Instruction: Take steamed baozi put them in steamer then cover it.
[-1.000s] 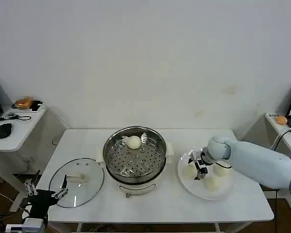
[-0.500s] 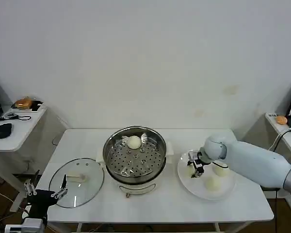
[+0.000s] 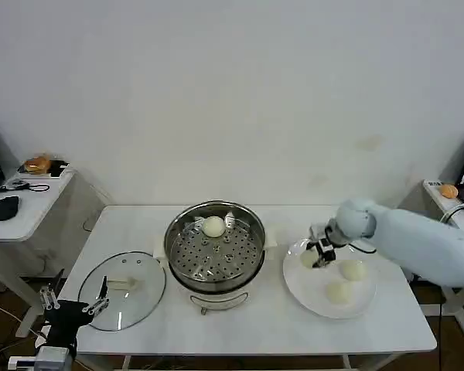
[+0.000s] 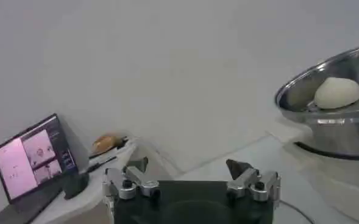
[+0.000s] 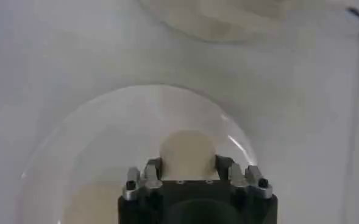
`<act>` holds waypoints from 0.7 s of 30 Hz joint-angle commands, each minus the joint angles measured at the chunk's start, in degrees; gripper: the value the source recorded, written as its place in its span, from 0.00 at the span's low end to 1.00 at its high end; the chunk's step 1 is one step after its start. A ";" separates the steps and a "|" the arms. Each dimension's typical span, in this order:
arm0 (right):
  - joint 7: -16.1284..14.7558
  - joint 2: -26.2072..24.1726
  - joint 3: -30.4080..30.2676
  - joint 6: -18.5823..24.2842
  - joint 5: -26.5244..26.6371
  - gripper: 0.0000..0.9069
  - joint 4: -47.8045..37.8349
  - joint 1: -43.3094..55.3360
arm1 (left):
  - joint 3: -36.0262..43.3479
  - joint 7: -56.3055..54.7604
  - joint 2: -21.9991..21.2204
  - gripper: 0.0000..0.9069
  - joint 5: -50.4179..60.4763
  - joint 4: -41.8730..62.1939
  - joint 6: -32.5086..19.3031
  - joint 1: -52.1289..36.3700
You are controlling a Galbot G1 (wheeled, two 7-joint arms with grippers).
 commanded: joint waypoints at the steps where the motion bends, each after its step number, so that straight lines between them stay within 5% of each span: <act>1: -0.15 -2.21 -1.47 -0.55 5.02 0.67 3.36 13.07 | 0.00 0.02 0.11 1.00 -0.08 0.29 0.11 -0.37; 12: 2.44 8.46 -8.83 -6.65 18.32 0.68 6.95 28.56 | -0.36 0.06 0.99 1.00 -0.80 1.45 0.35 -1.47; 21: 10.41 24.90 -10.05 -15.86 30.44 0.68 5.89 27.12 | -1.69 0.31 1.61 1.00 -2.05 2.95 0.65 -2.67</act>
